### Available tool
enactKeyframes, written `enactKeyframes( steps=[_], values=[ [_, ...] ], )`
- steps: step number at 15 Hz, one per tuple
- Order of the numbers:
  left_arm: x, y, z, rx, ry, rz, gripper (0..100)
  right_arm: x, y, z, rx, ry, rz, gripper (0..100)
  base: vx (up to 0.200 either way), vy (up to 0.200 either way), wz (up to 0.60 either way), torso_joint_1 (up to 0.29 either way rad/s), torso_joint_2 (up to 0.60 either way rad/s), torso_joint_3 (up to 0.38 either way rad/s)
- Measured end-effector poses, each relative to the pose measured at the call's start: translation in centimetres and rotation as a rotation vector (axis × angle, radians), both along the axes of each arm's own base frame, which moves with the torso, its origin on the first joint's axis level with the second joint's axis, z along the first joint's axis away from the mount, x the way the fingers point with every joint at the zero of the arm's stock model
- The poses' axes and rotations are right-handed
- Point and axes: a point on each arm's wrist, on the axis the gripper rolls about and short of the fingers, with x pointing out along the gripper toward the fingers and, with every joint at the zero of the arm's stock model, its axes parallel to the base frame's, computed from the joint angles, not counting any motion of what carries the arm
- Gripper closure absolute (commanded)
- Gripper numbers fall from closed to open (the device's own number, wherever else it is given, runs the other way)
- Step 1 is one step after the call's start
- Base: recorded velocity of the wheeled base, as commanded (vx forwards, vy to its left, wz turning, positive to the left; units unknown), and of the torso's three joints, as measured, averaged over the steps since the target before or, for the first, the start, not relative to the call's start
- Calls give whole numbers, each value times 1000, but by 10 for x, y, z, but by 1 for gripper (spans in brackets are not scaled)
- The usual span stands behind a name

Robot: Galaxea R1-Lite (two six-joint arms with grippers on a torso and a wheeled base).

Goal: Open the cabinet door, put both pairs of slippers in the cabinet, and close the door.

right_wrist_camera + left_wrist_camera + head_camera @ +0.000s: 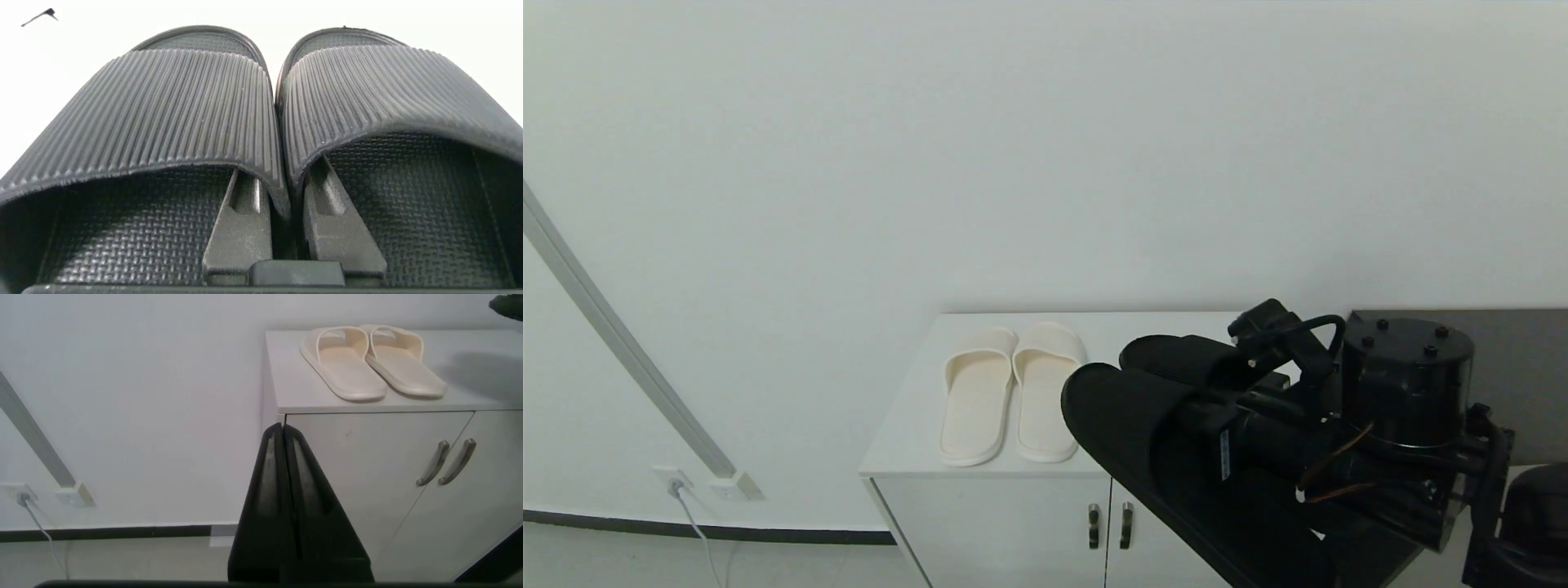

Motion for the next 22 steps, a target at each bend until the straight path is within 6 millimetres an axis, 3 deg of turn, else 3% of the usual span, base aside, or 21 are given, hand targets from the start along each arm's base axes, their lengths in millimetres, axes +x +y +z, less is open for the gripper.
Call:
enactKeyframes(
  steps=[5, 16, 22],
  values=[
    [0, 0, 0, 0, 0, 0, 100, -6, 2, -2, -5, 8, 24, 100, 0, 0, 0, 0, 0, 0],
    [0, 0, 0, -5, 0, 0, 100, -11, 2, -5, -12, 17, 41, 100, -200, 0, 0, 3, 4, 2],
    [0, 0, 0, -5, 0, 0, 100, -16, -2, -13, -24, 28, 96, 100, 0, 0, 0, 0, 0, 0]
  ],
)
